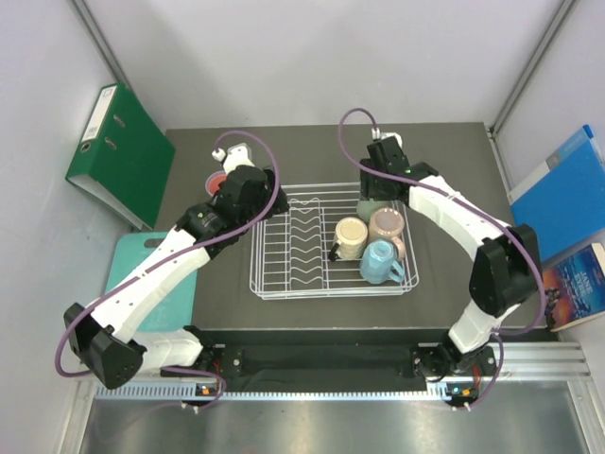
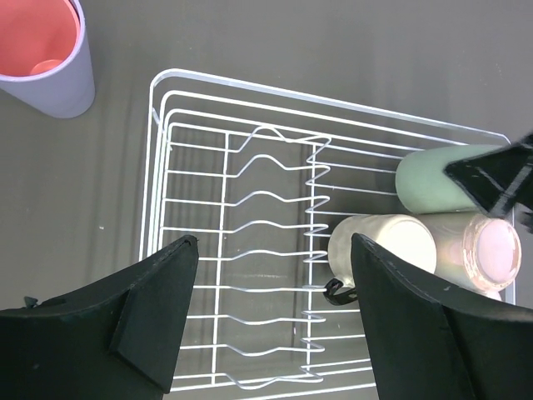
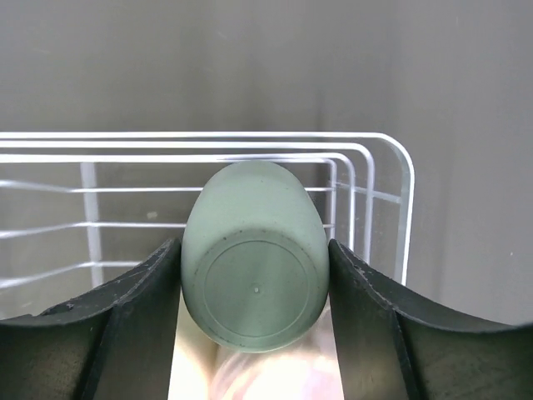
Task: Unload the cups from the dish rack
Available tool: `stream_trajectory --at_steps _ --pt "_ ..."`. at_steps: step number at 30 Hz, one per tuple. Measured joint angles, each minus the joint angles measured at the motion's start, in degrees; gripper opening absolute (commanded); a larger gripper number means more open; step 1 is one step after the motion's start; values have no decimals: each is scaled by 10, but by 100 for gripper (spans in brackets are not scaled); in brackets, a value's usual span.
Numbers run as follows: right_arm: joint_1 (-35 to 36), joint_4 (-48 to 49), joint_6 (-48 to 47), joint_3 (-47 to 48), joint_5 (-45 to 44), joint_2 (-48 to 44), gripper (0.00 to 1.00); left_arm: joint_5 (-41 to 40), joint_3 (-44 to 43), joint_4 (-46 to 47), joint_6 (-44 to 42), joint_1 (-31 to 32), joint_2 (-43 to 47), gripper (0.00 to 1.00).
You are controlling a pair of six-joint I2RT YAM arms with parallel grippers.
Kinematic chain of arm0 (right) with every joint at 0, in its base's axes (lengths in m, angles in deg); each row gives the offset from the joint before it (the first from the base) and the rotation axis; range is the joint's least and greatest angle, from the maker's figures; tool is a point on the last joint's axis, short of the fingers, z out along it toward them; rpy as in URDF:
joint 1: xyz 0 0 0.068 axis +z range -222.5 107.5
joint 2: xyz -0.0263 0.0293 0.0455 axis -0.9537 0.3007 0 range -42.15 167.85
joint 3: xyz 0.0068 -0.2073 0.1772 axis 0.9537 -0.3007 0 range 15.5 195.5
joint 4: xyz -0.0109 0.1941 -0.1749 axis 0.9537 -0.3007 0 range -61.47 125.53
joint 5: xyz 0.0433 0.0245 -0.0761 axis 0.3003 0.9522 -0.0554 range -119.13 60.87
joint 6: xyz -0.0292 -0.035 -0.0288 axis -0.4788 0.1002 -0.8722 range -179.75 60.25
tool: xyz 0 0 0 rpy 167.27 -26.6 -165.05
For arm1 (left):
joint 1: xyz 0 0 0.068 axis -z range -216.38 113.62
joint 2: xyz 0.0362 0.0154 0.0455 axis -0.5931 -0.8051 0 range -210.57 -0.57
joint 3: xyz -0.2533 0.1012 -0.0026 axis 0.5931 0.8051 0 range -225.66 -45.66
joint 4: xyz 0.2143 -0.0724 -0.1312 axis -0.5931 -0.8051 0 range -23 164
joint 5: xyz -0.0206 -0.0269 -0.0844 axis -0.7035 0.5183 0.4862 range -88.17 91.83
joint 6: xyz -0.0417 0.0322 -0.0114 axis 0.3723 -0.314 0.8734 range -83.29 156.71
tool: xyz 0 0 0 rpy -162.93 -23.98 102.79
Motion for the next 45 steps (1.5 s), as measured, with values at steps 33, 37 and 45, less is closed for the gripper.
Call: stream_trajectory --at_steps 33,37,45 --pt "-109 519 396 -277 521 -256 0 479 203 538 260 -128 8 93" --pt "-96 534 402 -277 529 -254 0 512 203 579 279 -122 7 93" --pt "-54 539 404 -265 529 -221 0 537 202 617 294 -94 1 87"
